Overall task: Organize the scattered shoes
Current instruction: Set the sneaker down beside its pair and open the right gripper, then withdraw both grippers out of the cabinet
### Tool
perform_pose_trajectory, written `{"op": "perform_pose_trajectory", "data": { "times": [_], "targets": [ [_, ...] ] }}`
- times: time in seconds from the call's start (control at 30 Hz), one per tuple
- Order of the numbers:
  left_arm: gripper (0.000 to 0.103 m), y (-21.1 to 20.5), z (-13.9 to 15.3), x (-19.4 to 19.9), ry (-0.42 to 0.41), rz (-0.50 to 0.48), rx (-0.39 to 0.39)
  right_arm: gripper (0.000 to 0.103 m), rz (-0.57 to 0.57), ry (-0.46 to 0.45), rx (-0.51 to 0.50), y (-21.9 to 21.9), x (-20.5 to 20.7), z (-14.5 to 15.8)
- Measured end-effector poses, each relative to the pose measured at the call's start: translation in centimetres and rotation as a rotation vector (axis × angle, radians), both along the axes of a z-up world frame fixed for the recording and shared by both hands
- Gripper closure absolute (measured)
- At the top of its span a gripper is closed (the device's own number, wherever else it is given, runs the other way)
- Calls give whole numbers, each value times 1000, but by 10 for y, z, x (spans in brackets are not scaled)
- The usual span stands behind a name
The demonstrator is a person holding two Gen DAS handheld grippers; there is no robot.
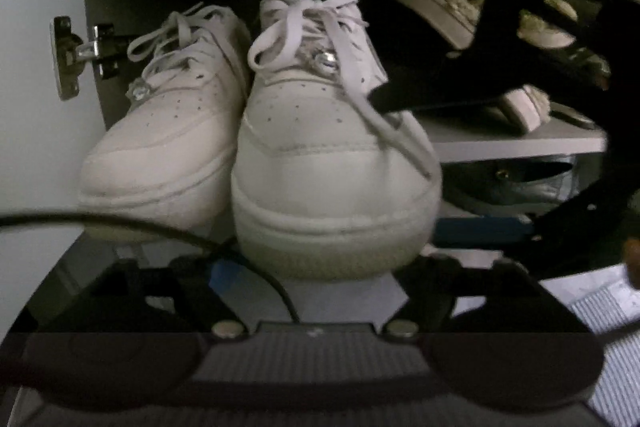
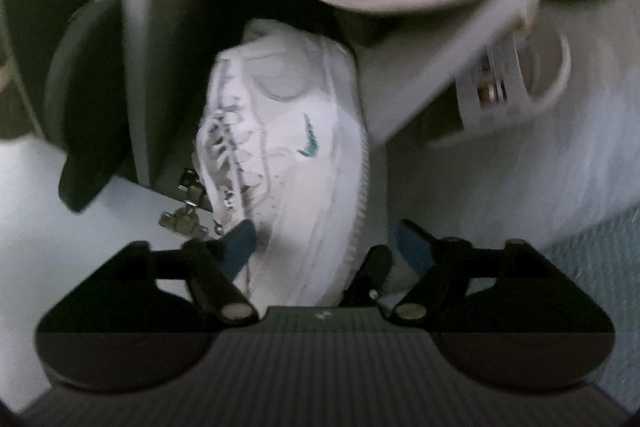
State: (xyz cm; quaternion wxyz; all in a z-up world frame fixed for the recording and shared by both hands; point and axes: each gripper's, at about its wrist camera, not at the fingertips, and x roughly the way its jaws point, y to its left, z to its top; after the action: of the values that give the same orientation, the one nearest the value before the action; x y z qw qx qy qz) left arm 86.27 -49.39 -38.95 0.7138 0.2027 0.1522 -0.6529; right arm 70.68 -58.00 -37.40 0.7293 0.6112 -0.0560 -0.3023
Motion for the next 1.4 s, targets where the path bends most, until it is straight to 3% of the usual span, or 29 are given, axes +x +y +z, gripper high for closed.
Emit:
{"op": "perform_pose_trajectory", "data": {
  "times": [0.07,0.1,0.27,0.53,0.67,0.77,0.9,0.97,1.03,1.17,1.2,1.37,1.4],
  "targets": [
    [21,4,-2,3,21,11,23,28,11,-46,-2,-1,1,-2],
    [21,8,-4,4,33,10,32,41,17,-68,-15,0,2,-1],
    [20,31,-6,10,67,-17,98,44,0,-98,-1,-3,3,3],
    [20,66,-13,8,46,-62,206,44,-85,-87,-25,-31,4,-1],
    [20,81,-6,4,62,-33,294,44,-106,-19,-36,-13,-5,16],
    [21,100,11,-7,13,-138,347,44,-121,19,-25,14,-17,37],
    [21,149,41,-28,-104,-399,385,44,-126,87,33,50,-30,83],
    [21,163,51,-32,-123,-452,414,44,-126,98,48,60,-37,101],
    [21,184,68,-36,-146,-534,471,44,-130,129,42,78,-46,144],
    [21,204,114,-38,-191,-558,551,44,-133,211,-27,103,-64,220],
    [21,203,134,-39,-199,-553,557,44,-130,256,-61,117,-72,253],
    [21,186,239,-56,-176,-516,508,44,-138,414,-129,164,-105,358],
    [21,184,265,-63,-191,-495,475,44,-142,464,-142,179,-116,394]
  ]
}}
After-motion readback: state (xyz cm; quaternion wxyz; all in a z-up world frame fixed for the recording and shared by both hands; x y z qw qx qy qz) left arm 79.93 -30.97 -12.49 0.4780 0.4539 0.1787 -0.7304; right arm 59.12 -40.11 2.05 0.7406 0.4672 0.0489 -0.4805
